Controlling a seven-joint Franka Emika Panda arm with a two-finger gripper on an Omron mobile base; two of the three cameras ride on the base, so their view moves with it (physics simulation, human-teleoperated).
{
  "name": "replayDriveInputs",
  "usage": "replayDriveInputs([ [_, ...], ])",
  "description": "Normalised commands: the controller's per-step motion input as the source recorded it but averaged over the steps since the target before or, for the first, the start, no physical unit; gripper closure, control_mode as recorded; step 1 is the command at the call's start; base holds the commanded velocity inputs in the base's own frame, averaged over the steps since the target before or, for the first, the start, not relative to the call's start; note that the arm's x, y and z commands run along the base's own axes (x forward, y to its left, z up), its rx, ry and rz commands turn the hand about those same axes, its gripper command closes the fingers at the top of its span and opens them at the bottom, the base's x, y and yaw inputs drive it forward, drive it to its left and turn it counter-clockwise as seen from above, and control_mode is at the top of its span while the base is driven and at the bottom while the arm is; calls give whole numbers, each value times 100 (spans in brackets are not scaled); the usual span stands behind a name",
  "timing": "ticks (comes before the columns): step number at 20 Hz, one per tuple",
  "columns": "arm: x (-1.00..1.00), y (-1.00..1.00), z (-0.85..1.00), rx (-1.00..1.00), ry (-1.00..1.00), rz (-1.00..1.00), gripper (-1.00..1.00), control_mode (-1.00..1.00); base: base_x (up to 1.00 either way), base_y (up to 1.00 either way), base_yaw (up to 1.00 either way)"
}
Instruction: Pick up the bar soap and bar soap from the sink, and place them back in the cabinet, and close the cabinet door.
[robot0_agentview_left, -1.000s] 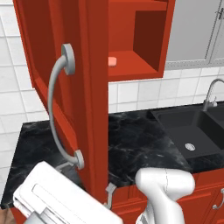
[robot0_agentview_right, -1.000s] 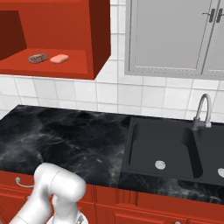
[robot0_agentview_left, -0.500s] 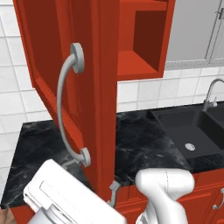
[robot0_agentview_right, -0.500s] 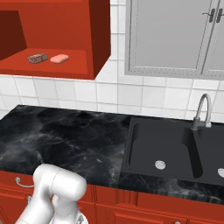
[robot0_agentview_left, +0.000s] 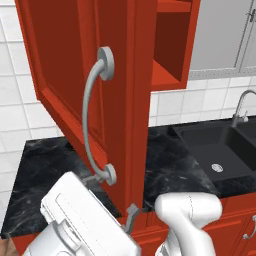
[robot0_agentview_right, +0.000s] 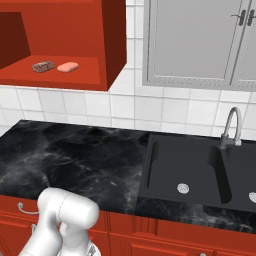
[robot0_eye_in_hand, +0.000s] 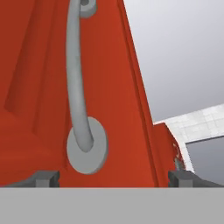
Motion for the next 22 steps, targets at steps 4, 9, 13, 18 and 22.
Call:
replayDriveInputs([
  [4,50,0,8,0,5,-7,-100,-100,0,0,0],
  [9,50,0,1,0,6,0,-100,-100,0,0,0],
  [13,56,0,0,0,8,2,-100,-100,0,0,0],
  [18,59,0,0,0,10,3,-100,-100,0,0,0],
  [22,59,0,0,0,11,4,-100,-100,0,0,0],
])
